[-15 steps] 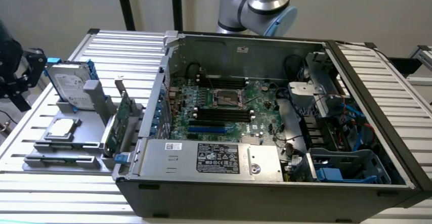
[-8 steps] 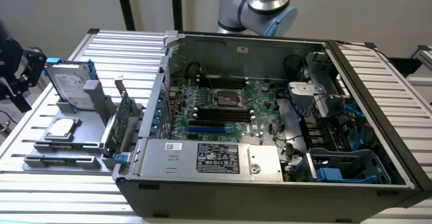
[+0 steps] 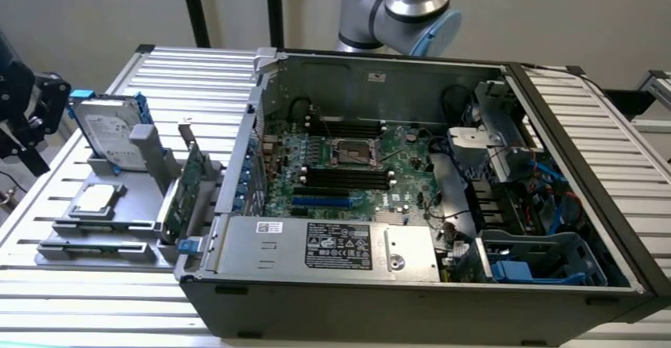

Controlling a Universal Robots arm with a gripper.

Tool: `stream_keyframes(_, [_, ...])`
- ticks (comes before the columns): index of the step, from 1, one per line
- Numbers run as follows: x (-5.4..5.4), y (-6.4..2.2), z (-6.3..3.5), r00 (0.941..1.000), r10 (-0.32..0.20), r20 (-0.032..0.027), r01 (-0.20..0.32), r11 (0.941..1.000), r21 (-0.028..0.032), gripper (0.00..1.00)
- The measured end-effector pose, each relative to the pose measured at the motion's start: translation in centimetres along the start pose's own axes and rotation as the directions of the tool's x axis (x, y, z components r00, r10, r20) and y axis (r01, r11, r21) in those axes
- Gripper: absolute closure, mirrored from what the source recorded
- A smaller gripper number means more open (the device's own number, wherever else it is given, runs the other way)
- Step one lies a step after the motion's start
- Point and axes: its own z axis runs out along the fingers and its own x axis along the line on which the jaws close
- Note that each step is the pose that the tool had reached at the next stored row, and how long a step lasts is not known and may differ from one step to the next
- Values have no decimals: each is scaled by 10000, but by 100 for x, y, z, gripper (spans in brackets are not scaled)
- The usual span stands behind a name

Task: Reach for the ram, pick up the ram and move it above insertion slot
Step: 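Pick up the ram and move it above insertion slot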

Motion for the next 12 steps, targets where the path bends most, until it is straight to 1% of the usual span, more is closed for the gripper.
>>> stream_keyframes(3, [0, 0, 4, 9985, -539, -21, 539, 9985, 15, 90])
stream_keyframes(6, [0, 0, 7, 9940, -1091, -44, 1091, 9940, 29, 90])
stream_keyframes(9, [0, -1, 11, 9867, -1625, -67, 1626, 9867, 41, 90])
stream_keyframes(12, [0, -1, 16, 9763, -2160, -90, 2161, 9764, 53, 90])
